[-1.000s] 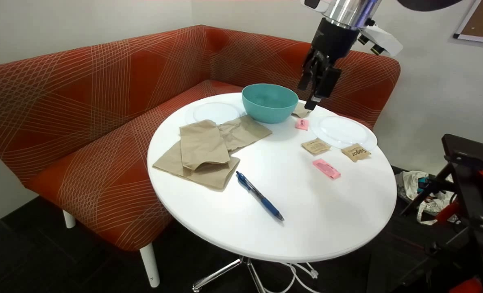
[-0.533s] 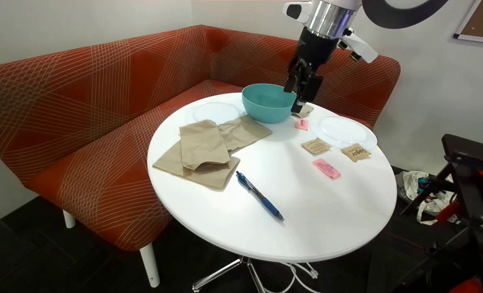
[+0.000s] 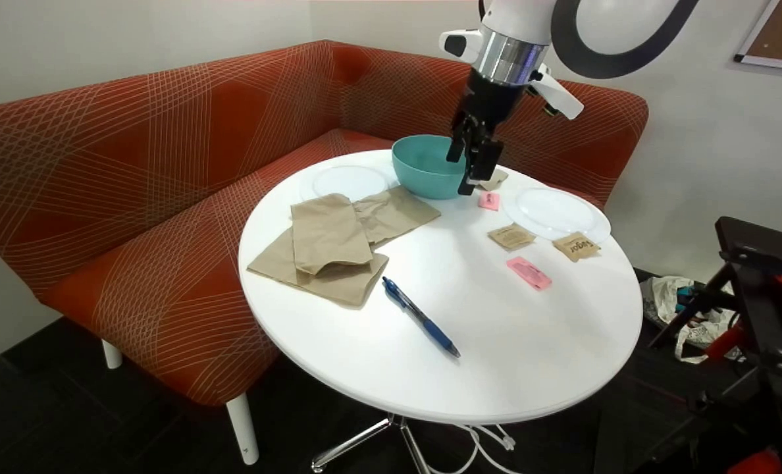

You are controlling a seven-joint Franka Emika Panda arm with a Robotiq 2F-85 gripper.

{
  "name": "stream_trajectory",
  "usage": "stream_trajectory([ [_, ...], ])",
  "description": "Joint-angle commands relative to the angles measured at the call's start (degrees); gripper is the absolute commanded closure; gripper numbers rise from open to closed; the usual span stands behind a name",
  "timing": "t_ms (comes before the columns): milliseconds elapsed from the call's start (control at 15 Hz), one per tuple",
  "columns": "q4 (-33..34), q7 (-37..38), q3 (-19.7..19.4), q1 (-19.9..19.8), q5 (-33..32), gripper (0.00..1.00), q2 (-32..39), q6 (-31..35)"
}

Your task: Move the blue bowl to the left

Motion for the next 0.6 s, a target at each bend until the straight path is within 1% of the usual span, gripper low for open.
stream_trajectory([
  [0, 2.9, 1.5, -0.4, 0.0, -3.1, 0.0, 2.5, -0.6],
  [200, 3.7, 2.2, -1.0, 0.5, -4.6, 0.0, 3.5, -0.7],
  [267, 3.9, 2.7, -1.4, 0.8, -5.2, 0.25, 3.8, -0.5],
  [333, 3.8, 2.9, -1.7, 0.9, -5.7, 0.26, 3.8, -0.2],
  [467, 3.3, 3.2, -2.0, 1.0, -6.2, 0.41, 3.6, -0.1],
  [533, 3.1, 3.3, -2.1, 1.0, -6.4, 0.51, 3.5, 0.0],
])
